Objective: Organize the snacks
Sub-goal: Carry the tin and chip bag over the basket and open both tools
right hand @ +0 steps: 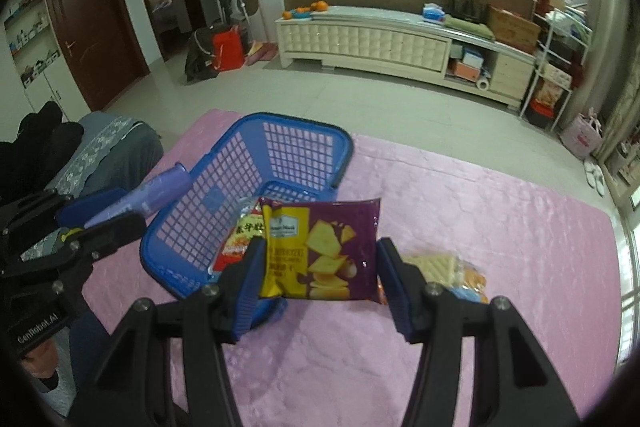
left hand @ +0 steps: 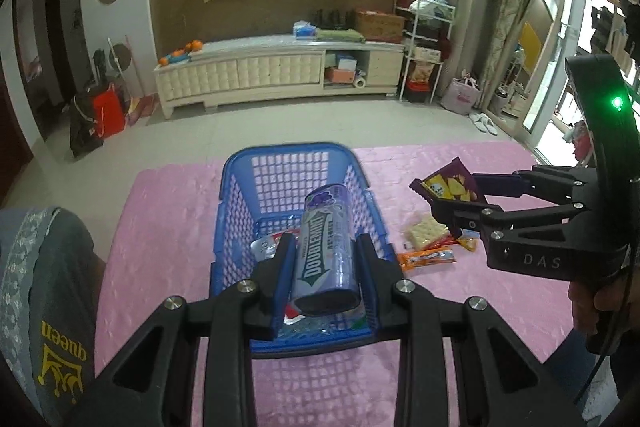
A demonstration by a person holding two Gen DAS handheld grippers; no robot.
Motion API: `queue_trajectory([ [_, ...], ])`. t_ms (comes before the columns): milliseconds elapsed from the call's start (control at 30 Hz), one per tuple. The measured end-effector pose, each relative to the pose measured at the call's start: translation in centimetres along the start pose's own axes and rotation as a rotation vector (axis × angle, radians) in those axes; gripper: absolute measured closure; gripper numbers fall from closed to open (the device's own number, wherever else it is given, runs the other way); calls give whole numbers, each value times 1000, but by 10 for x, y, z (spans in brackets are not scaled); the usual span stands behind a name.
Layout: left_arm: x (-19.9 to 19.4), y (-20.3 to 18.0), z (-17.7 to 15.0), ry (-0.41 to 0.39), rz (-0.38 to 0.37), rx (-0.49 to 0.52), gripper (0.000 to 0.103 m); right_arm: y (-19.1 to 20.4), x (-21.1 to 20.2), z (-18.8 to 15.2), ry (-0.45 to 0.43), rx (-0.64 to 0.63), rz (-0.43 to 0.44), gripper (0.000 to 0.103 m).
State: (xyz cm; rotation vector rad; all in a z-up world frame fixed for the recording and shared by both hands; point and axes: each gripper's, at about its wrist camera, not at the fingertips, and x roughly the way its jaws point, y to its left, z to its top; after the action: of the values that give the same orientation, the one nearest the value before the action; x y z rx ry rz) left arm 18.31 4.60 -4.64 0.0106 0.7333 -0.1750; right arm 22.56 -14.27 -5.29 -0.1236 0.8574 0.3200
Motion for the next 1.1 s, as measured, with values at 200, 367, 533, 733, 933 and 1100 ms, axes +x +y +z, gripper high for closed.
queue_trajectory([
  [200,35,22,1,58,23,-5,74,8,42,12,57,-32,15,43],
  [367,60,34,13,78,31,-4,74,9,75,29,94,-48,18,43],
  [533,79,42,19,87,38,-4,74,9,98,46,121,-95,1,43],
  [733,95,53,18,109,48,-40,74,5,120,55,145,-99,-11,35],
  [933,91,48,14,122,58,-40,74,0,123,52,157,-67,-22,18],
  [1100,84,40,14,124,63,-28,74,1,107,44,158,-51,-16,17],
])
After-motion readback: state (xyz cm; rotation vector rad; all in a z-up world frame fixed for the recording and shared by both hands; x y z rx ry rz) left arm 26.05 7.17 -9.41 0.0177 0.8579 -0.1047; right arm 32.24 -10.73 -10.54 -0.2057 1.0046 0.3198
